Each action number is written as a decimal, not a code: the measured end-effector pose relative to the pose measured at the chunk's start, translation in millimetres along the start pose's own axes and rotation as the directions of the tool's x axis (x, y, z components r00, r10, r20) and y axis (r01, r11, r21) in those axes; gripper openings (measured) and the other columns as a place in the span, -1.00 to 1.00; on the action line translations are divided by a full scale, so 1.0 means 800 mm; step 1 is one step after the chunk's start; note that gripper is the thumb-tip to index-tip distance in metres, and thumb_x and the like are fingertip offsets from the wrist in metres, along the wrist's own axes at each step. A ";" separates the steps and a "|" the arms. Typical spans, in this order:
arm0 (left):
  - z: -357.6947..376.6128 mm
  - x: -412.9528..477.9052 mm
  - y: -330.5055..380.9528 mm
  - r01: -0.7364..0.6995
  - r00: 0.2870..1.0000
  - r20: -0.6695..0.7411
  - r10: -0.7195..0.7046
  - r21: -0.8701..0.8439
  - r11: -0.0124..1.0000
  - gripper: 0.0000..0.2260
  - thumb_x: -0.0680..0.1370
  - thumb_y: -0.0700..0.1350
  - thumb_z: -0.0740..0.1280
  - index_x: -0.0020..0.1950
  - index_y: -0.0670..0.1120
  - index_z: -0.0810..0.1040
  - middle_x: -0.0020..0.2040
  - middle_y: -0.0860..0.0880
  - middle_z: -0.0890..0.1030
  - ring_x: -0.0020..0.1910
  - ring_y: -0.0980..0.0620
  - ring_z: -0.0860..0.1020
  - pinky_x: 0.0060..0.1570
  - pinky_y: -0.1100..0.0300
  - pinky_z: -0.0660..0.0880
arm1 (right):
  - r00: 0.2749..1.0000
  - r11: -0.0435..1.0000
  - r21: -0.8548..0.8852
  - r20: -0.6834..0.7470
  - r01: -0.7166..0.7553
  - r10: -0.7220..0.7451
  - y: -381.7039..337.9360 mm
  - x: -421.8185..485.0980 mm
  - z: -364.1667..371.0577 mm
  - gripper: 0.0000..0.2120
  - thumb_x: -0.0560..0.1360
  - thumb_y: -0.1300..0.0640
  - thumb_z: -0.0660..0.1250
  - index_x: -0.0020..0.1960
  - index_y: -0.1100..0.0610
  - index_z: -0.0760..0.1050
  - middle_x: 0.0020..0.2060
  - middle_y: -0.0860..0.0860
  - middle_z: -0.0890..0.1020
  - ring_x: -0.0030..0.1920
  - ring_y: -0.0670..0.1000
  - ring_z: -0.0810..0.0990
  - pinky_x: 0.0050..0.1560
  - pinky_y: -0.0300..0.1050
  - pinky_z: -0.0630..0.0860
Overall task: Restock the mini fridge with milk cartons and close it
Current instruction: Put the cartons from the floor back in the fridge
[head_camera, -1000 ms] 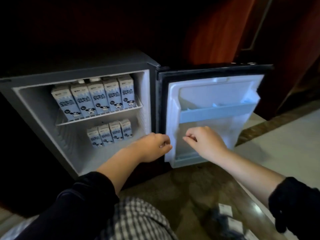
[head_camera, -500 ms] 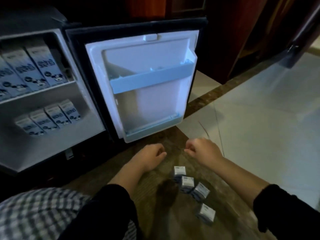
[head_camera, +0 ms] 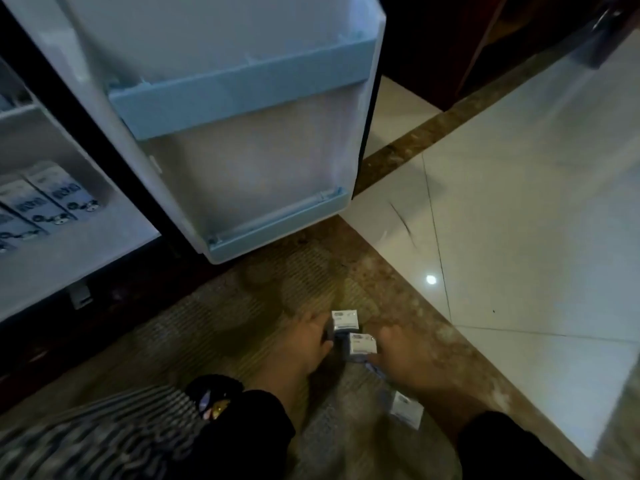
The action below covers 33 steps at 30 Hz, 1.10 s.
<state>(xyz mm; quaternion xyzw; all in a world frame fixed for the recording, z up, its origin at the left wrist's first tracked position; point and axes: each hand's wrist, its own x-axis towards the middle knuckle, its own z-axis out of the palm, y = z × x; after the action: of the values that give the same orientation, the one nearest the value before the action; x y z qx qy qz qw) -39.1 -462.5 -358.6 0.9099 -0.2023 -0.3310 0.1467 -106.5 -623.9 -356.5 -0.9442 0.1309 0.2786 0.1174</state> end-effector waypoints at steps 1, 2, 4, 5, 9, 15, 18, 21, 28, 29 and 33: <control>0.005 0.005 -0.002 -0.004 1.000 -0.006 0.004 0.010 1.000 -0.49 0.56 -0.04 0.24 0.49 0.06 0.17 0.45 -0.05 0.26 0.40 -0.09 0.28 0.37 0.03 0.29 | 1.000 1.000 0.002 -0.003 0.004 -0.004 0.001 0.005 0.010 -0.66 0.53 -0.06 0.27 0.21 0.11 0.47 0.14 0.07 0.60 0.12 0.06 0.58 0.17 -0.08 0.49; 0.009 0.011 -0.004 -0.015 1.000 -0.017 0.015 0.017 1.000 -0.47 0.56 -0.04 0.24 0.50 0.06 0.14 0.47 -0.04 0.23 0.41 -0.08 0.25 0.38 0.04 0.27 | 1.000 1.000 -0.008 0.004 0.013 -0.013 0.001 0.010 0.017 -0.65 0.53 -0.08 0.26 0.24 0.08 0.45 0.16 0.06 0.58 0.14 0.05 0.57 0.19 -0.07 0.48; 0.016 0.021 -0.006 -0.036 0.999 -0.038 0.036 0.013 0.999 -0.44 0.56 -0.03 0.25 0.52 0.05 0.10 0.49 -0.03 0.19 0.44 -0.07 0.21 0.39 0.08 0.22 | 0.999 0.999 -0.037 0.033 0.012 -0.011 0.003 0.020 0.030 -0.62 0.53 -0.11 0.24 0.27 0.06 0.41 0.18 0.06 0.56 0.17 0.05 0.54 0.19 -0.06 0.47; 0.020 0.027 -0.006 -0.041 0.998 -0.042 0.042 0.005 0.999 -0.43 0.56 -0.03 0.25 0.52 0.05 0.10 0.50 -0.02 0.17 0.45 -0.07 0.20 0.40 0.08 0.21 | 0.999 0.999 -0.046 0.041 0.006 -0.004 0.005 0.025 0.036 -0.60 0.54 -0.12 0.23 0.28 0.07 0.40 0.20 0.07 0.55 0.18 0.06 0.53 0.19 -0.06 0.46; 0.035 0.051 -0.002 -0.055 0.998 -0.038 0.055 -0.024 0.998 -0.45 0.55 -0.04 0.27 0.50 0.01 0.14 0.50 -0.03 0.19 0.44 -0.06 0.21 0.40 0.03 0.25 | 0.990 0.994 -0.081 -0.111 0.079 -0.088 0.008 0.031 0.053 -0.59 0.51 -0.12 0.27 0.24 0.12 0.48 0.08 0.12 0.62 0.10 0.11 0.57 0.10 -0.02 0.48; 0.045 0.078 0.002 -0.015 0.997 -0.072 0.017 0.015 1.000 -0.65 0.53 -0.05 0.29 0.30 -0.04 0.37 0.31 -0.06 0.44 0.29 -0.07 0.38 0.19 0.03 0.41 | 0.952 0.984 -0.023 -0.250 0.176 -0.176 0.016 0.037 0.062 -0.62 0.50 -0.08 0.30 0.22 0.11 0.53 -0.06 0.17 0.65 -0.04 0.14 0.62 -0.07 -0.07 0.47; 0.044 0.081 0.000 0.005 0.999 -0.050 -0.004 0.025 1.000 -0.70 0.55 -0.07 0.26 0.27 -0.04 0.36 0.26 -0.08 0.46 0.23 -0.10 0.43 0.11 0.01 0.43 | 0.974 0.990 -0.063 -0.177 0.130 -0.139 0.022 0.041 0.066 -0.54 0.54 -0.15 0.18 0.39 0.00 0.37 0.16 0.08 0.58 0.15 0.07 0.52 0.10 -0.11 0.41; 0.040 0.074 -0.006 0.032 0.999 -0.015 -0.031 0.027 0.999 -0.66 0.56 -0.10 0.22 0.33 -0.02 0.29 0.30 -0.09 0.42 0.21 -0.13 0.47 0.08 0.00 0.44 | 0.985 0.989 -0.102 -0.126 0.106 -0.119 0.024 0.037 0.064 -0.45 0.52 -0.25 0.13 0.42 0.00 0.32 0.23 0.06 0.53 0.22 0.05 0.47 0.16 -0.11 0.37; -0.014 0.034 -0.017 0.055 0.987 0.148 -0.060 0.035 0.998 -0.67 0.59 -0.06 0.17 0.36 -0.03 0.30 0.28 -0.11 0.48 0.23 -0.11 0.47 0.18 0.00 0.45 | 0.985 0.987 0.052 -0.094 0.151 -0.145 0.008 0.010 0.021 -0.51 0.52 -0.23 0.21 0.35 -0.01 0.37 0.17 0.01 0.58 0.13 0.03 0.56 0.12 -0.06 0.49; -0.028 0.027 -0.014 0.054 0.984 0.167 -0.057 0.018 0.998 -0.67 0.60 -0.06 0.18 0.35 -0.05 0.32 0.28 -0.12 0.48 0.23 -0.11 0.47 0.19 0.01 0.44 | 0.985 0.985 0.085 -0.096 0.152 -0.144 0.005 0.007 0.011 -0.53 0.51 -0.23 0.22 0.34 -0.04 0.37 0.17 -0.01 0.58 0.12 0.00 0.56 0.13 -0.05 0.49; -0.086 0.003 -0.007 0.053 0.969 0.239 -0.054 0.010 0.999 -0.66 0.60 -0.06 0.21 0.36 -0.11 0.34 0.31 -0.15 0.45 0.27 -0.12 0.44 0.15 0.08 0.39 | 0.963 0.972 0.064 -0.161 0.228 -0.215 -0.018 -0.002 -0.039 -0.59 0.48 -0.21 0.27 0.23 -0.01 0.45 0.09 0.00 0.63 0.05 0.00 0.60 0.07 -0.03 0.54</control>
<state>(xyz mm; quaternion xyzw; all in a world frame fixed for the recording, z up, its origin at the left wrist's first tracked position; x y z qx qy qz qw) 9.9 -449.6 -311.2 0.8688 -0.1947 -0.4417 0.1106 -88.0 -619.1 -327.7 -0.9658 0.0445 0.1850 0.1762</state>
